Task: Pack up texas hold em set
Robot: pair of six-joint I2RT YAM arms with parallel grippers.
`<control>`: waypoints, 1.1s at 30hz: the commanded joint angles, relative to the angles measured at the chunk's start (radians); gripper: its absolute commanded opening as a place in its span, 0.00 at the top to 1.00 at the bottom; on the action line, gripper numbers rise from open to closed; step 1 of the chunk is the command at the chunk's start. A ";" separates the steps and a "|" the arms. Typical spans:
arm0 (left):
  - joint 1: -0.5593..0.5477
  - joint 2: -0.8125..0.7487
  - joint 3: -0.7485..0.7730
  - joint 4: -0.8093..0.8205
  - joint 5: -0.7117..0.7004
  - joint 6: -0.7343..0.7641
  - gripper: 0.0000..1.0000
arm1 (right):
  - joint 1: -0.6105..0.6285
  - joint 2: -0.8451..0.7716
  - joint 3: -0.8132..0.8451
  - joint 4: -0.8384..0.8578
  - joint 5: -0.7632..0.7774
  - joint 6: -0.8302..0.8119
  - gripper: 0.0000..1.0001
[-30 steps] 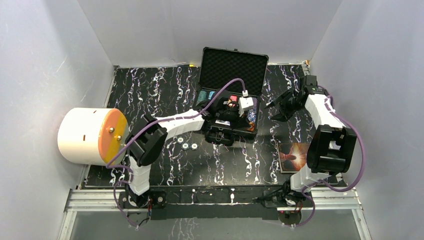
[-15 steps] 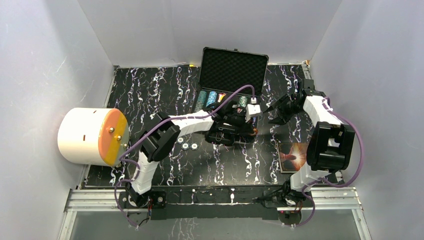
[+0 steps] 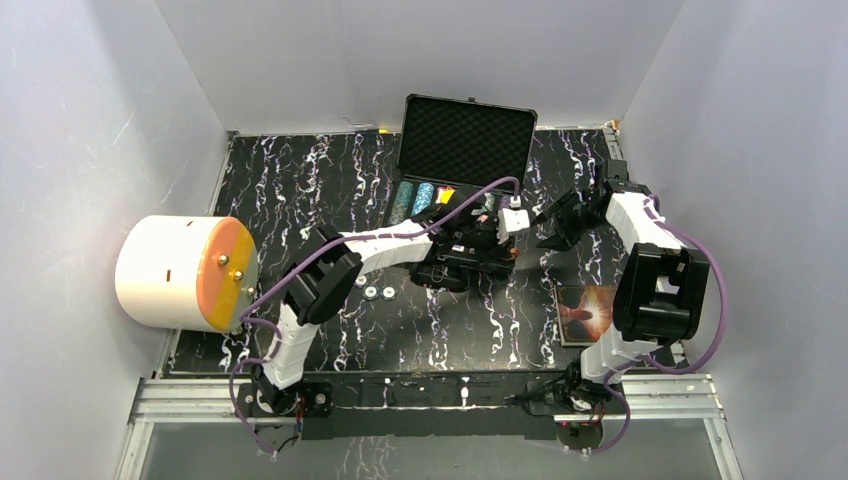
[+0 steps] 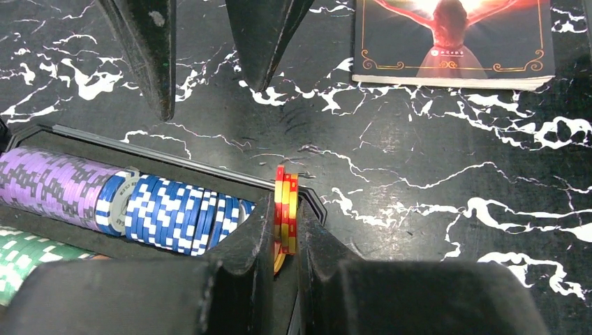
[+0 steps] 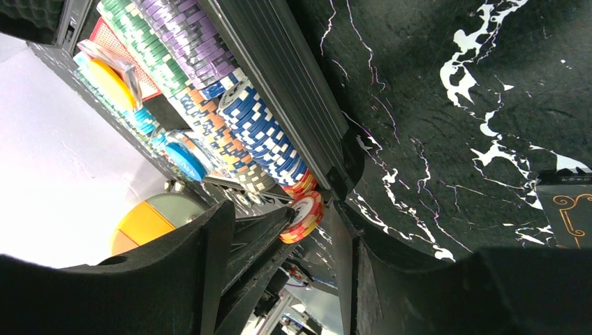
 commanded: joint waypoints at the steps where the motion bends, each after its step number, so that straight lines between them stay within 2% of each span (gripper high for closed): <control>1: 0.016 -0.029 0.008 -0.045 -0.090 0.122 1.00 | -0.003 0.001 -0.001 0.014 -0.028 -0.008 0.40; 7: 0.016 -0.041 0.002 -0.054 -0.195 0.232 1.00 | -0.003 -0.004 -0.004 0.013 -0.028 -0.008 0.40; 11: 0.017 -0.052 0.002 -0.051 -0.216 0.243 1.00 | -0.003 0.000 0.001 0.013 -0.031 -0.009 0.40; 23: 0.015 -0.117 0.016 -0.006 0.059 0.081 1.00 | -0.003 -0.016 0.020 0.009 -0.012 -0.012 0.40; 33: 0.015 -0.160 -0.024 -0.085 0.113 0.103 1.00 | -0.003 -0.027 -0.016 0.029 -0.029 -0.004 0.40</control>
